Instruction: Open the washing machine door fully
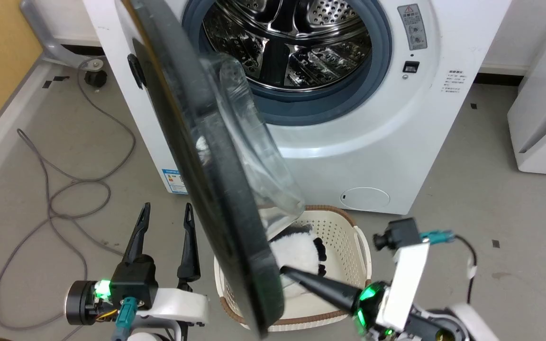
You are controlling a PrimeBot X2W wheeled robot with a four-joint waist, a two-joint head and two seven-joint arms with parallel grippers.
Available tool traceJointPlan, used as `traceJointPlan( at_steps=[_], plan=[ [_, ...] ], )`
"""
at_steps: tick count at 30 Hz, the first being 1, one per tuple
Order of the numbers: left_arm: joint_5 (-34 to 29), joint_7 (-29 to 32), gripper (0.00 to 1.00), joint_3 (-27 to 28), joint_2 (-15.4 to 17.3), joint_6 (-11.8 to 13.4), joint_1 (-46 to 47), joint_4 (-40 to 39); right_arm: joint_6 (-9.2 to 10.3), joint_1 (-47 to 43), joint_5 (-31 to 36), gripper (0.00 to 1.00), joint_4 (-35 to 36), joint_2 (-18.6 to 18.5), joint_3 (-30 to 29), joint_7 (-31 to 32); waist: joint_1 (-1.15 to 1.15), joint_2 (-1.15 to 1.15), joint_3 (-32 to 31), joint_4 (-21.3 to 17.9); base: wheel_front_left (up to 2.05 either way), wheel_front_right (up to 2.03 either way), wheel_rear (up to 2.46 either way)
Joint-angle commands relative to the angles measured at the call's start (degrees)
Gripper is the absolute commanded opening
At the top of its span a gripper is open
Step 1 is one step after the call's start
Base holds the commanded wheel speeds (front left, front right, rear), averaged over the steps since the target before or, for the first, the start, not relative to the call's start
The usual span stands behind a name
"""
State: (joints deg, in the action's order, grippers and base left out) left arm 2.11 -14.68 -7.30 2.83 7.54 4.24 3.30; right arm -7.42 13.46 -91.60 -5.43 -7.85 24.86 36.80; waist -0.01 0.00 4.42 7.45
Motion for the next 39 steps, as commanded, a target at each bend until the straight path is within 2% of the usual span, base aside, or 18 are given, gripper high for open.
traceJointPlan(
  at_steps=[1, 6, 10, 14, 19, 24, 27, 30, 34, 39],
  plan=[
    [-0.32, -0.32, 1.0, 0.09, 0.05, -0.08, -0.89, 0.11, -0.07, -1.39, 0.34, 0.0, 0.64, 0.64, 0.63, 0.42, 0.01, 0.0, -0.17, -0.06, 0.0, 0.0, 0.0],
    [-0.37, -0.32, 1.0, 0.37, 0.05, -0.11, -1.62, 0.29, -0.07, -3.58, 0.37, 0.0, 1.96, 1.23, 0.66, -0.47, 0.01, 0.0, -1.0, -0.41, 0.0, 0.0, 0.0],
    [-0.42, -0.32, 1.0, 0.73, 0.05, -0.26, -2.24, 0.55, -0.07, -5.02, 1.12, 0.0, 4.03, 0.91, -2.12, -3.8, 0.01, 0.0, -1.83, -0.79, 0.0, 0.0, 0.0],
    [-0.51, -0.32, 1.0, 1.21, 0.05, -0.48, -2.78, 0.74, -0.07, -5.43, 4.28, 0.0, 6.57, 0.3, -6.76, -10.76, 0.01, 0.0, -2.62, -1.2, 0.0, 0.0, 0.0],
    [-0.56, -0.32, 1.0, 1.57, 0.05, -0.68, -3.22, 0.73, -0.07, -5.26, 13.01, 0.0, 9.21, -1.36, -10.43, -23.61, 0.01, 0.0, -3.25, -1.76, 0.0, 0.0, 0.0],
    [-0.51, -0.32, 1.0, 1.94, 0.05, -0.67, -3.56, 0.58, -0.07, -4.92, 25.58, 0.0, 9.53, -5.01, -11.11, -40.06, 0.01, 0.0, -3.79, -2.27, 0.0, 0.0, 0.0],
    [-0.49, -0.32, 1.0, 2.25, 0.05, -0.71, -3.79, 0.56, -0.07, -4.99, 36.56, 0.0, 7.54, -7.9, -10.7, -49.34, 0.01, 0.0, -4.16, -2.56, 0.0, 0.0, 0.0],
    [-0.52, -0.32, 1.0, 2.56, 0.05, -0.68, -4.14, 0.41, -0.07, -5.17, 48.83, 0.0, 5.59, -8.48, -13.68, -51.62, 0.01, 0.0, -4.45, -2.92, 0.0, 0.0, 0.0],
    [-0.61, -0.32, 1.0, 2.97, 0.05, -0.57, -4.44, 0.06, -0.07, -6.33, 64.15, 0.0, 8.89, -3.65, -21.54, -51.76, 0.01, 0.0, -4.38, -3.45, 0.0, 0.0, 0.0],
    [-0.78, -0.32, 1.0, 3.18, 0.05, -0.7, -4.43, -0.06, -0.07, -9.56, 79.28, 0.0, 11.15, -1.01, -24.6, -51.78, 0.01, 0.0, -4.15, -3.83, 0.0, 0.0, 0.0]
  ],
)
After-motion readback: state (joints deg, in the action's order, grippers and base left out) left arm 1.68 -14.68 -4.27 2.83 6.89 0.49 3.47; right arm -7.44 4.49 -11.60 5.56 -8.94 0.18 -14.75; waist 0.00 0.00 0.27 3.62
